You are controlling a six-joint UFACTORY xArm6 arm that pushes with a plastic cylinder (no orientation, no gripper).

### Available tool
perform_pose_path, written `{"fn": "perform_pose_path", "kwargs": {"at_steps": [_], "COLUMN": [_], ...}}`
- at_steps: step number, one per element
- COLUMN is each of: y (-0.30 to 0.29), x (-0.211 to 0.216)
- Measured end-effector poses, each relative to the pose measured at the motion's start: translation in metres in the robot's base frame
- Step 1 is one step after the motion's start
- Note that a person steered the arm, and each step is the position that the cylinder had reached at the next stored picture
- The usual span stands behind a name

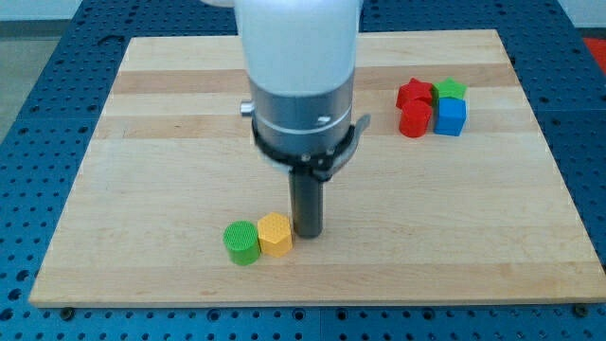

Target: Push the blue triangle closer to yellow hexagon

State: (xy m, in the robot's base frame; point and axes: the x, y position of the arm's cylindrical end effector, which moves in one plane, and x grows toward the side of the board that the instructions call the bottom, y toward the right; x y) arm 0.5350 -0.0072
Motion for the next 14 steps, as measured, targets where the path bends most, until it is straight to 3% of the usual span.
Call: {"fn": "perform_pose_path", "kwargs": {"at_steps": [4,5,6,7,8,11,12,14], "y": [0.079,0.086,0.056,-0.006,-0.030,-0.030,-0.030,-0.061], "x": [-0.222,-0.278,-0.321,-0.312,-0.279,-0.149,-0.136,-0.193]}}
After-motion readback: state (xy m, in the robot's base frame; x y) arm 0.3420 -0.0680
